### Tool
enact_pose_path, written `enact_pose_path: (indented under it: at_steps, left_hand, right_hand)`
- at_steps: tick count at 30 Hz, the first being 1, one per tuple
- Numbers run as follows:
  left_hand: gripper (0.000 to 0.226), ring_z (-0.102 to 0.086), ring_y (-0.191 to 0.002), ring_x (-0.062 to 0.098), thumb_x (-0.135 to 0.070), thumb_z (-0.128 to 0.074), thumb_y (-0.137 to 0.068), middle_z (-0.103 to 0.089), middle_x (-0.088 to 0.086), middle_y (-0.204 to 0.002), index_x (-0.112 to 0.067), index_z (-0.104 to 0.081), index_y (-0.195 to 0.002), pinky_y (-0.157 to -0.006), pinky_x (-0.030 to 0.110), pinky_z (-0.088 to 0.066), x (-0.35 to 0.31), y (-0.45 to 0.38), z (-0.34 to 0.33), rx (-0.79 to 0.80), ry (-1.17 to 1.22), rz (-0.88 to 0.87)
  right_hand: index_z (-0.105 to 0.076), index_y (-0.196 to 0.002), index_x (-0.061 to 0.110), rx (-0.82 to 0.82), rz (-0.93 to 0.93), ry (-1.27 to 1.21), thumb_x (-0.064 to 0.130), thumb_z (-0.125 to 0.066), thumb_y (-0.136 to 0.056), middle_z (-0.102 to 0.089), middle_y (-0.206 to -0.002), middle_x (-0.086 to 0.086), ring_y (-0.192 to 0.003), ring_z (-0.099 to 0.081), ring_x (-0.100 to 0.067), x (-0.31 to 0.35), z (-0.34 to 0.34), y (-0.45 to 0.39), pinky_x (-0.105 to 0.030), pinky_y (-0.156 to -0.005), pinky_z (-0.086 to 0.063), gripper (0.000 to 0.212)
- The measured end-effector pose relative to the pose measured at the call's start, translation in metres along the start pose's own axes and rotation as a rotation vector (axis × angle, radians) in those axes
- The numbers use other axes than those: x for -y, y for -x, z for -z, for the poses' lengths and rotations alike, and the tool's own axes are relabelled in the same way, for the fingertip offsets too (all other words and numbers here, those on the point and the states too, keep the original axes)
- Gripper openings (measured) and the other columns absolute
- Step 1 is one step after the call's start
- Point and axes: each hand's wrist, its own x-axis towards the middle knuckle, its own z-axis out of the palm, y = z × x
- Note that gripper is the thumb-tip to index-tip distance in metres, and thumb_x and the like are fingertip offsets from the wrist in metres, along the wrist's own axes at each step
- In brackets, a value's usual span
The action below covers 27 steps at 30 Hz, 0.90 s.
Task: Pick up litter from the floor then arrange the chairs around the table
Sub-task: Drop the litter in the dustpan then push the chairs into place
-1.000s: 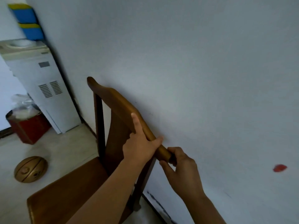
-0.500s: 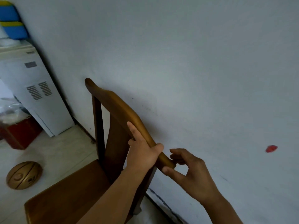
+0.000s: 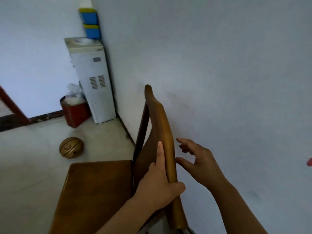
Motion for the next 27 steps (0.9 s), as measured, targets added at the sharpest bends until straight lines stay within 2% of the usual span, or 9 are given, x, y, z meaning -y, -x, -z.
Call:
enact_pose_path:
  at_steps: [2,6,9,13,15,17,19,23,27]
  left_hand:
    - [0.113,-0.062,-0.079,0.019,-0.043,-0.062,-0.065,-0.055,0.003,-0.101,-0.067,0.037,-0.113,-0.074,0.041,-0.057,0.001,0.014,-0.006,-0.077,0.004,0.027]
    - [0.107,-0.057,-0.07,0.013,-0.035,-0.063,-0.077,-0.053,-0.002,-0.085,-0.054,0.027,-0.133,-0.068,0.032,-0.055,-0.002,0.034,-0.011,-0.194,-0.099,0.071]
    - [0.107,-0.062,-0.075,0.013,-0.028,-0.064,-0.079,-0.055,-0.003,-0.091,-0.058,0.027,-0.127,-0.072,0.031,-0.058,-0.002,0.059,-0.006,-0.22,-0.15,0.131]
    - [0.107,-0.064,-0.079,0.012,-0.02,-0.064,-0.08,-0.057,-0.004,-0.104,-0.058,0.023,-0.13,-0.075,0.029,-0.058,0.013,0.112,0.005,-0.21,-0.249,0.242]
    - [0.106,-0.063,-0.081,0.011,-0.021,-0.064,-0.079,-0.056,-0.005,-0.107,-0.062,0.021,-0.128,-0.076,0.029,-0.058,0.024,0.139,0.013,-0.208,-0.298,0.292]
    - [0.105,-0.061,-0.082,0.01,-0.022,-0.064,-0.078,-0.054,-0.01,-0.101,-0.065,0.018,-0.128,-0.079,0.029,-0.056,0.034,0.166,0.022,-0.219,-0.343,0.319]
    - [0.104,-0.058,-0.085,0.008,-0.022,-0.064,-0.078,-0.051,-0.014,-0.097,-0.068,0.017,-0.125,-0.08,0.028,-0.054,0.045,0.19,0.032,-0.217,-0.36,0.336]
    - [0.096,-0.057,-0.095,0.006,-0.027,-0.063,-0.078,-0.054,-0.012,-0.116,-0.07,0.007,-0.128,-0.086,0.029,-0.051,0.067,0.232,0.049,-0.269,-0.342,0.352]
    - [0.084,-0.048,-0.092,0.002,-0.019,-0.058,-0.086,-0.045,-0.017,-0.112,-0.062,-0.004,-0.135,-0.072,0.014,-0.04,0.096,0.268,0.067,-0.316,-0.342,0.349]
  right_hand:
    - [-0.04,-0.129,0.04,0.044,0.069,-0.036,0.038,-0.068,-0.077,-0.054,-0.114,0.018,-0.098,-0.053,0.003,-0.001,0.0,0.005,0.001,-0.079,-0.034,0.059]
    - [-0.034,-0.126,0.044,0.111,0.133,-0.097,0.035,-0.07,-0.076,-0.051,-0.118,0.016,-0.095,-0.049,0.005,-0.003,0.004,0.02,-0.003,-0.076,-0.034,0.062]
    - [-0.035,-0.133,0.04,0.168,0.154,-0.155,0.034,-0.072,-0.076,-0.051,-0.13,0.01,-0.101,-0.049,0.0,-0.002,0.002,0.03,-0.006,-0.079,-0.034,0.069]
    - [-0.026,-0.138,0.04,0.231,0.162,-0.247,0.038,-0.075,-0.07,-0.039,-0.143,0.008,-0.118,-0.045,-0.008,0.012,-0.006,0.034,-0.025,-0.095,-0.039,0.084]
    - [-0.02,-0.141,0.038,0.266,0.179,-0.271,0.041,-0.076,-0.068,-0.03,-0.148,0.007,-0.131,-0.036,-0.012,0.021,-0.013,0.033,-0.035,-0.106,-0.035,0.091]
    - [-0.013,-0.142,0.04,0.298,0.214,-0.275,0.051,-0.074,-0.063,-0.018,-0.154,0.006,-0.14,-0.021,-0.014,0.035,-0.023,0.033,-0.04,-0.114,-0.025,0.1]
    - [-0.005,-0.142,0.043,0.336,0.214,-0.282,0.06,-0.07,-0.056,-0.001,-0.158,0.005,-0.143,-0.005,-0.013,0.051,-0.034,0.033,-0.041,-0.115,-0.015,0.109]
    - [0.003,-0.142,0.044,0.393,0.192,-0.251,0.061,-0.071,-0.049,0.02,-0.155,0.003,-0.143,0.01,-0.019,0.083,-0.056,0.036,-0.049,-0.115,-0.01,0.12]
    - [0.005,-0.143,0.039,0.399,0.189,-0.136,0.071,-0.065,-0.042,0.025,-0.153,-0.003,-0.141,0.022,-0.025,0.107,-0.08,0.042,-0.059,-0.115,-0.004,0.127]
